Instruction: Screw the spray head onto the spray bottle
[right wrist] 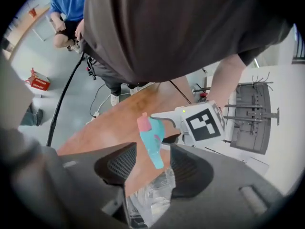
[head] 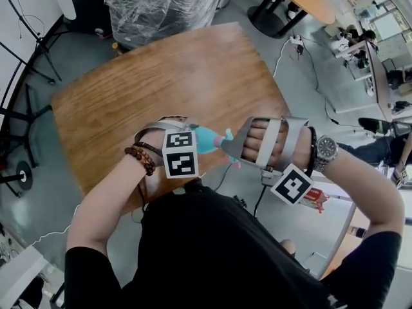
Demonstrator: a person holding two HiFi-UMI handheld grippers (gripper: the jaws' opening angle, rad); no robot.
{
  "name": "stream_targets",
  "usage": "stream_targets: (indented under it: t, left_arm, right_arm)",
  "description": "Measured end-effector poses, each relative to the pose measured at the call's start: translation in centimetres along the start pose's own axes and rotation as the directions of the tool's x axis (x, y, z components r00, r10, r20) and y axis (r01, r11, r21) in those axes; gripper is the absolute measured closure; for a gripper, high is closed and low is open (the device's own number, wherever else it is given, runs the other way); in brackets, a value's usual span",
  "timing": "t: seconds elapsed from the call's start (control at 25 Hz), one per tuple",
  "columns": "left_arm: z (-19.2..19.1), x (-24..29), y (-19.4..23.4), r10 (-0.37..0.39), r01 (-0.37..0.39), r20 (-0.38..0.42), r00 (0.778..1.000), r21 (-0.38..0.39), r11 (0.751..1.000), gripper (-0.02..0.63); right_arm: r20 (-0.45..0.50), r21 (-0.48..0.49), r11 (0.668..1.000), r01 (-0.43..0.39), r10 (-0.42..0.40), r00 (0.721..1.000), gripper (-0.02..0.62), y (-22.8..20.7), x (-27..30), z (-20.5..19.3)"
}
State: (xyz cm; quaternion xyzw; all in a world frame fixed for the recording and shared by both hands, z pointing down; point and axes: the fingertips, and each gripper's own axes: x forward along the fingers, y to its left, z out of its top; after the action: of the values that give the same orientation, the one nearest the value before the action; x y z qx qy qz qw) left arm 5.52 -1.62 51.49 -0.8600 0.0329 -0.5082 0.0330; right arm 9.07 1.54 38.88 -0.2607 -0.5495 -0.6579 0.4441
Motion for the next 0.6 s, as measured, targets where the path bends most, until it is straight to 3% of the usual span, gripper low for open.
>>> stream_targets:
  t: [0.2,0.32,0.44,0.52,0.6]
  left_arm:
    - [0.9,0.3,-1.1,-0.022,0.022,0.006,1.0,0.02,1.0,0.227]
    - [1.3,0.4,-1.1,-0.02,0.019,0.011,1.0,0.028,0.999,0.227]
    - [1.5,0.5,-1.0,-0.006,0.006,0.013,1.0,0.032,0.999,0.227]
    - [1.5,0.6,-0.8,0.015,-0.015,0.017,1.0,0.028,1.0,0.227]
    - [1.4,0.7,-0.4,0.039,-0.04,0.025,0.999,0.018,0.999,0.227]
  right_arm:
    - [0.027,0.017,1.0,-0.022,0.022,0.999,0.394,1.2,1.5,1.3]
    - [0.034,0.042,0.999,-0.015,0.014,0.999,0.469,1.3,1.8,1.5]
    - [0.042,0.134,0.991,-0.017,0.012,0.999,0.472,1.1,1.8,1.5]
    - [0.058,0.286,0.957,-0.045,0.029,0.998,0.474,1.0,1.8,1.2]
    - [0.088,0.495,0.865,-0.084,0.046,0.995,0.474,0.8,2.1,0.6]
